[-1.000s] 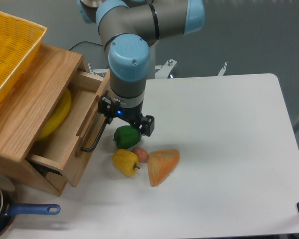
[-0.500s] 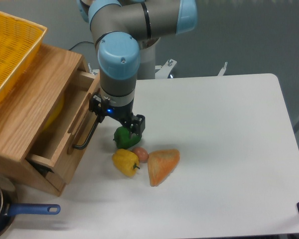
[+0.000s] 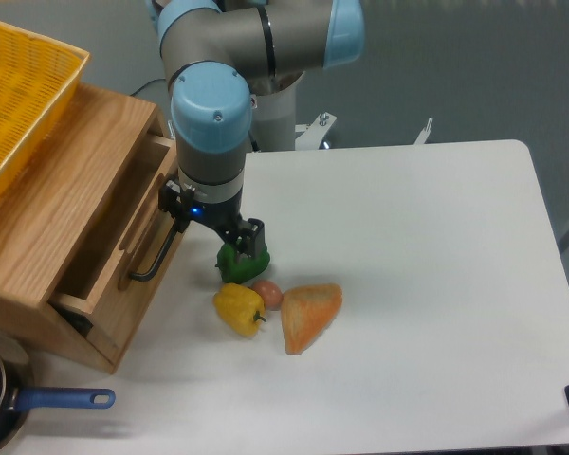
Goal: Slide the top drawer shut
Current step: 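Keep pushing the drawer front until flush with the cabinet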
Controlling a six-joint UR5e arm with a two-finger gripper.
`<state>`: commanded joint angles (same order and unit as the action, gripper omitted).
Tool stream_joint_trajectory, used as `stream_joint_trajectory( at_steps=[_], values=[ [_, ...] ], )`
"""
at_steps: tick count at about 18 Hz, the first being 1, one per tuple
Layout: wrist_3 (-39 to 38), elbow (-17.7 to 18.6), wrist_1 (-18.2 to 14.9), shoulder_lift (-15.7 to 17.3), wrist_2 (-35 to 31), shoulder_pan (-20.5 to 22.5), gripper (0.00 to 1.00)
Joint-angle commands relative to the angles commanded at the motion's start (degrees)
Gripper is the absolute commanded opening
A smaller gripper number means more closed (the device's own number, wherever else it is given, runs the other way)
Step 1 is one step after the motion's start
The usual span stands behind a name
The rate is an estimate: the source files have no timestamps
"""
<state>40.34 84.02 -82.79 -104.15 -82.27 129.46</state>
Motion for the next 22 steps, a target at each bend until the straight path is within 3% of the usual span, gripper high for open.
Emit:
stream_joint_trajectory(
  at_steps=[22],
  values=[
    [-1.2, 0.3, -0.2, 1.3, 0.6, -2.0, 1.00]
  ],
)
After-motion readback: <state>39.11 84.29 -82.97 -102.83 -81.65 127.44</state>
